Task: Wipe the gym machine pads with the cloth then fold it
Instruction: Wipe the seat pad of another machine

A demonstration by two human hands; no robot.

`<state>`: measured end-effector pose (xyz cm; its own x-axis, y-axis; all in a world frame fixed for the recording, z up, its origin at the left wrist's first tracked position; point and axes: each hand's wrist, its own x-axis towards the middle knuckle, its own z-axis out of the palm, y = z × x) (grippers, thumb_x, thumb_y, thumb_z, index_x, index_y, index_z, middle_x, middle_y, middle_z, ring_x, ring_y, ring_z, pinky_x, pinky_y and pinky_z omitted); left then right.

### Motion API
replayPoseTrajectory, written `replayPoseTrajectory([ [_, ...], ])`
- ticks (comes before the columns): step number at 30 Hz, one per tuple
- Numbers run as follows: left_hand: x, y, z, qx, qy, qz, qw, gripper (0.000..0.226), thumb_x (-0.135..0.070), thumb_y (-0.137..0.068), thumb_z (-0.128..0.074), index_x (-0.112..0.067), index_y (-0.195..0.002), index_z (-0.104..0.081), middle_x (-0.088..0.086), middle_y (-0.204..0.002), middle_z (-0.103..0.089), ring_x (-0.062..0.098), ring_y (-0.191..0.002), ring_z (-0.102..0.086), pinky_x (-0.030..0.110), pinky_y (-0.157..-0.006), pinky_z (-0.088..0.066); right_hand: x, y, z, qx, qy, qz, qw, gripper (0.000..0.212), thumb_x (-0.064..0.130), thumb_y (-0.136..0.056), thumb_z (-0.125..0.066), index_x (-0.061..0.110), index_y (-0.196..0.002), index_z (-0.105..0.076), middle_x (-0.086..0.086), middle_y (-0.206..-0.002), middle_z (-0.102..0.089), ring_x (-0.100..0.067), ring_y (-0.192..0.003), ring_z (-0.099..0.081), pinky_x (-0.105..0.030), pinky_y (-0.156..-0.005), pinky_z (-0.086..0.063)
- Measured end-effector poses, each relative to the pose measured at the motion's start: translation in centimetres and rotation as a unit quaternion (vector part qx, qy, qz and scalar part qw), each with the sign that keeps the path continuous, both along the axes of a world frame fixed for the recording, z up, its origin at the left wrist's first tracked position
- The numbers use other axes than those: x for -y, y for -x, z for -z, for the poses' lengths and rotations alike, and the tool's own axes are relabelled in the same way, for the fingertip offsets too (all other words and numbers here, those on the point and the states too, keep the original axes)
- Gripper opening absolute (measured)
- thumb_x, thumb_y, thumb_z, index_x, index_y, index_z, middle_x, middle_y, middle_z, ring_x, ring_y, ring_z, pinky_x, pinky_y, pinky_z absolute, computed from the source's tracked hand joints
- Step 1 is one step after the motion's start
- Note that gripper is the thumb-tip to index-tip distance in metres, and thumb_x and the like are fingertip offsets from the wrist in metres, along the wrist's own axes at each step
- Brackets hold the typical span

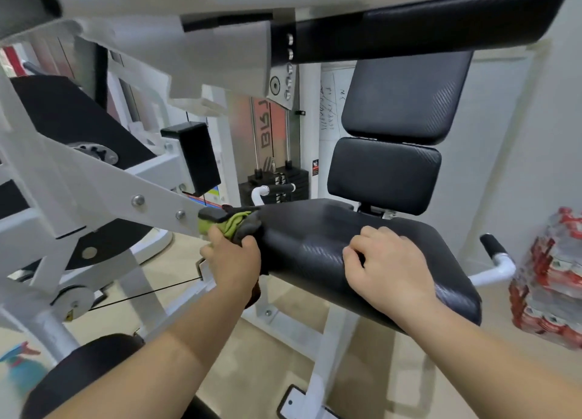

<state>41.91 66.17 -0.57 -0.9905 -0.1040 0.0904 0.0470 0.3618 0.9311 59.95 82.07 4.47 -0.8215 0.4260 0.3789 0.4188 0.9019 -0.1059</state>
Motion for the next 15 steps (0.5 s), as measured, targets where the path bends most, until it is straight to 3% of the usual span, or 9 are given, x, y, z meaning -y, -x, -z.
replayPoseTrajectory([
  [3,-2.3,-5.4,-0.1,-0.034,-0.009,0.041,0.999,0.052,-0.023,-0.087,-0.057,-0.023,-0.135,-0.038,0.012,-0.13,-0.037,0.036,-0.11,-0.05,0.047,-0.105,-0.046,-0.6,0.0,-0.5,0.0,0.087,-0.013,0.996,0.038,0.035,-0.102,-0.04,0.021,-0.071,-0.056,0.007,-0.08,-0.053,-0.019,-0.089,-0.053,-0.038,-0.078,-0.044],
  [5,-4.4,-9.5,-0.2,-0.059,-0.009,0.086,0.995,0.06,-0.028,-0.081,-0.056,-0.03,-0.138,-0.036,0.004,-0.124,-0.034,0.036,-0.107,-0.053,0.048,-0.101,-0.05,-2.7,-0.4,-1.5,0.045,0.182,-0.033,0.982,0.034,0.03,-0.102,-0.044,0.019,-0.084,-0.071,0.006,-0.095,-0.068,-0.025,-0.1,-0.061,-0.041,-0.087,-0.051],
  [7,-6.4,-13.6,-0.1,-0.061,0.019,0.134,0.989,0.067,-0.023,-0.082,-0.06,-0.027,-0.144,-0.036,0.002,-0.122,-0.031,0.032,-0.108,-0.051,0.039,-0.098,-0.047,-4.4,-1.7,-3.0,0.048,0.338,-0.052,0.939,0.031,0.027,-0.102,-0.05,0.014,-0.11,-0.077,-0.004,-0.117,-0.073,-0.029,-0.115,-0.064,-0.044,-0.1,-0.051],
  [8,-7.2,-15.6,-0.1,-0.066,0.034,0.157,0.985,0.067,-0.019,-0.082,-0.062,-0.024,-0.145,-0.039,0.003,-0.122,-0.031,0.028,-0.107,-0.048,0.034,-0.096,-0.045,-4.9,-2.8,-3.8,0.011,0.41,-0.045,0.911,0.034,0.029,-0.102,-0.049,0.013,-0.115,-0.076,-0.004,-0.119,-0.073,-0.027,-0.116,-0.064,-0.042,-0.102,-0.049],
  [10,-9.0,-20.1,-1.0,-0.079,0.073,0.204,0.973,0.064,-0.02,-0.081,-0.062,-0.023,-0.142,-0.043,0.0,-0.118,-0.029,0.022,-0.101,-0.046,0.028,-0.09,-0.041,-5.7,-6.0,-4.4,-0.054,0.431,0.021,0.901,0.039,0.037,-0.102,-0.041,0.013,-0.103,-0.072,-0.003,-0.103,-0.073,-0.027,-0.103,-0.064,-0.044,-0.093,-0.05],
  [13,-11.7,-26.3,-2.4,-0.04,0.147,0.325,0.934,0.061,-0.029,-0.078,-0.058,-0.031,-0.138,-0.047,-0.004,-0.115,-0.027,0.025,-0.097,-0.051,0.034,-0.086,-0.05,-6.5,-11.2,-4.3,-0.013,0.38,0.166,0.91,0.034,0.032,-0.103,-0.037,0.015,-0.082,-0.058,-0.006,-0.078,-0.062,-0.033,-0.08,-0.058,-0.042,-0.067,-0.046],
  [15,-12.8,-29.4,-2.6,0.033,0.215,0.403,0.889,0.051,-0.031,-0.08,-0.056,-0.037,-0.131,-0.049,-0.003,-0.119,-0.031,0.028,-0.098,-0.055,0.038,-0.086,-0.054,-7.0,-14.4,-4.6,-0.006,0.419,0.226,0.88,0.033,0.025,-0.103,-0.04,0.011,-0.076,-0.055,-0.007,-0.074,-0.059,-0.035,-0.076,-0.055,-0.04,-0.062,-0.042],
])
